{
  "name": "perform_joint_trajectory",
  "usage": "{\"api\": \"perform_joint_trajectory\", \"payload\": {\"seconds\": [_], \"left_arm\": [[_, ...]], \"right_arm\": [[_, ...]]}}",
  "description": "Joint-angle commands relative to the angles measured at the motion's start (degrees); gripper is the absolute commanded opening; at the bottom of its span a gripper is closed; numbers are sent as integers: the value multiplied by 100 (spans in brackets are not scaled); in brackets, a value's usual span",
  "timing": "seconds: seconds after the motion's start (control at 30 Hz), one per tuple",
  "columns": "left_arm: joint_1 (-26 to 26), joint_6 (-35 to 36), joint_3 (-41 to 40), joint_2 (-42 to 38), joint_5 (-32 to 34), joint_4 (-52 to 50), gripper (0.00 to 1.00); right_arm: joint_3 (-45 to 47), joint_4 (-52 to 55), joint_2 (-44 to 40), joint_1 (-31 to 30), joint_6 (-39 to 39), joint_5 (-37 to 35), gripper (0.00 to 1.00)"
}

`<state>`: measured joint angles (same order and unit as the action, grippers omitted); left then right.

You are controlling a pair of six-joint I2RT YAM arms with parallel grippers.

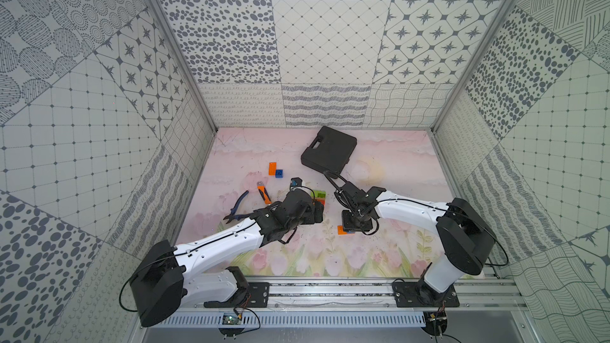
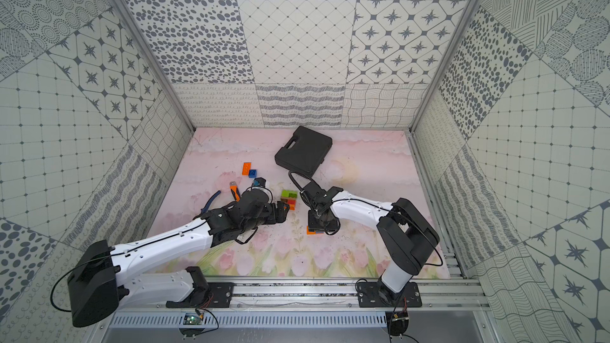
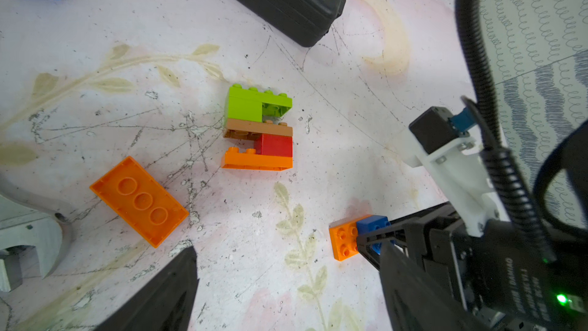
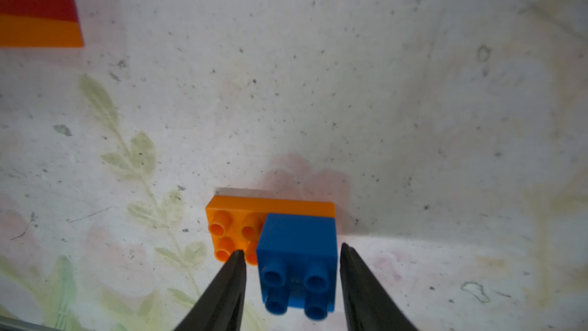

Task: Assemble the number 5 with lego
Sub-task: Assemble the lego brick with the lego brick.

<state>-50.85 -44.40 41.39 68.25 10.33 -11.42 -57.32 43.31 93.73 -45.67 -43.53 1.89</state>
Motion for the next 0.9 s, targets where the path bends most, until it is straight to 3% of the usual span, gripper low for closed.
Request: {"api": "perform_joint_trajectory", "payload": {"seconds": [0.0, 0.13, 0.33, 0.67, 0.87], "left_arm": [[52, 147, 124, 83, -163, -22, 92], [56, 143, 132, 123, -149, -10, 92], [57, 125, 150, 178, -189, 16, 92], [58, 81, 133, 200, -159, -2, 92], [58, 133, 177, 204, -154, -55, 92]], "right_arm": [[-49, 46, -250, -28, -51, -99, 52], [-60, 45, -153, -22, -25, -121, 49], [-43, 204, 78, -26, -42, -307, 26], [542, -261, 978, -87, -186, -96, 24], [576, -422, 1090, -8, -125, 158, 25]]}}
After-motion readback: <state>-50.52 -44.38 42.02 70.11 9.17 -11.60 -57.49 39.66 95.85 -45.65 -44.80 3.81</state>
